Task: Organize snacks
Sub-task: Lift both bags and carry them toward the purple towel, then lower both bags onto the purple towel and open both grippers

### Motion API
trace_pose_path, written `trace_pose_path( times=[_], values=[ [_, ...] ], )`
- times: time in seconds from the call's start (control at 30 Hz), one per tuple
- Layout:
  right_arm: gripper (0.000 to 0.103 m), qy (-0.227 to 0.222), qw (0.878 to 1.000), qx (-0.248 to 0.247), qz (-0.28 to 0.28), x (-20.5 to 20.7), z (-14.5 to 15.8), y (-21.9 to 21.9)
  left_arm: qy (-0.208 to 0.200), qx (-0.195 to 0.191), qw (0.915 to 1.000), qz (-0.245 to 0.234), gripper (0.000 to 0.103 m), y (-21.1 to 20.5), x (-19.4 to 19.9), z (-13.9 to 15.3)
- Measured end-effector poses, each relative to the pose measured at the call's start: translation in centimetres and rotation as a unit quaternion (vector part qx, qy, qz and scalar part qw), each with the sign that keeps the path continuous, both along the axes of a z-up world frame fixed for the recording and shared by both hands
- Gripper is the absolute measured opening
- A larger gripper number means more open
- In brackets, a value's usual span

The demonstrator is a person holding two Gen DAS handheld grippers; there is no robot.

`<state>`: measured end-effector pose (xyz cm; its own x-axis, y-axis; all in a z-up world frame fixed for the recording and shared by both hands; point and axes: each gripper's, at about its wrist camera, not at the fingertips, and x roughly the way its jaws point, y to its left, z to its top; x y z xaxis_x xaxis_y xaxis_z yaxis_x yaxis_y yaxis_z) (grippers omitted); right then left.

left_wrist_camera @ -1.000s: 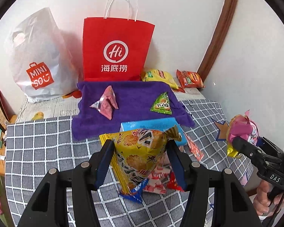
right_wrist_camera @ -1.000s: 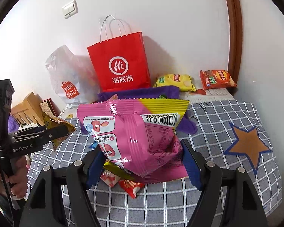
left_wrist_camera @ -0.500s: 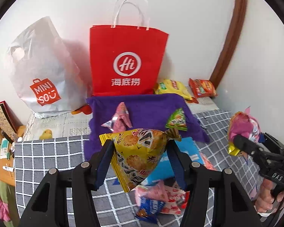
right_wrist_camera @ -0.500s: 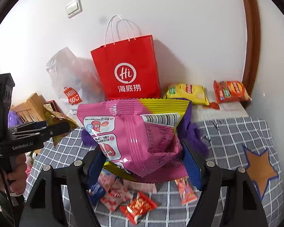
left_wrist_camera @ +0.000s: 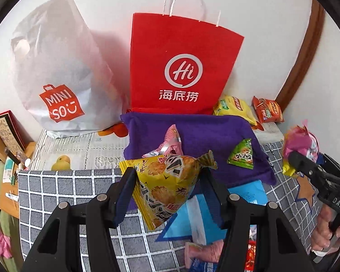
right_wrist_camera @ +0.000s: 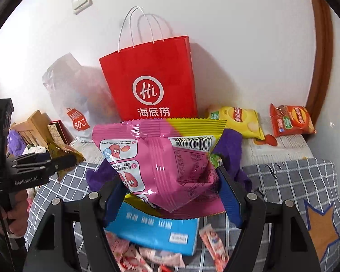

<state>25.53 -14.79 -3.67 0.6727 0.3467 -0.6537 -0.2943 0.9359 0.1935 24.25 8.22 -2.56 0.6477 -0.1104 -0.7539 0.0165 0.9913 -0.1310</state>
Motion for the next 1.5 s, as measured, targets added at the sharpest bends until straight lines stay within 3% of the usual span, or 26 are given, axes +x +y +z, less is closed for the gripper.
trace_pose_path(
  times=[0.37, 0.53, 1.03, 1.5],
  values=[
    [0.074, 0.021, 1.000, -0.013, 0.014, 6.3, -2.7, 2.4, 0.010, -0.003, 0.9999, -0.006, 0.056, 0.8, 2.9, -1.7],
    [0.074, 0.057, 0.997, -0.022, 0.037, 8.8, -5.2, 4.0, 0.020, -0.018, 0.9996, -0.004, 0.056, 1.5, 4.3, -3.0],
    [0.074, 0.096, 0.991, -0.068, 0.064, 10.8, -9.3, 5.1, 0.064, -0.061, 0.9960, -0.007, 0.056, 0.3, 8.6, -7.3],
    [0.075, 0.146, 0.984, -0.078, 0.071, 11.5, -11.8, 5.9, 0.081, -0.064, 0.9945, -0.018, 0.056, -0.2, 9.5, -8.9]
  ],
)
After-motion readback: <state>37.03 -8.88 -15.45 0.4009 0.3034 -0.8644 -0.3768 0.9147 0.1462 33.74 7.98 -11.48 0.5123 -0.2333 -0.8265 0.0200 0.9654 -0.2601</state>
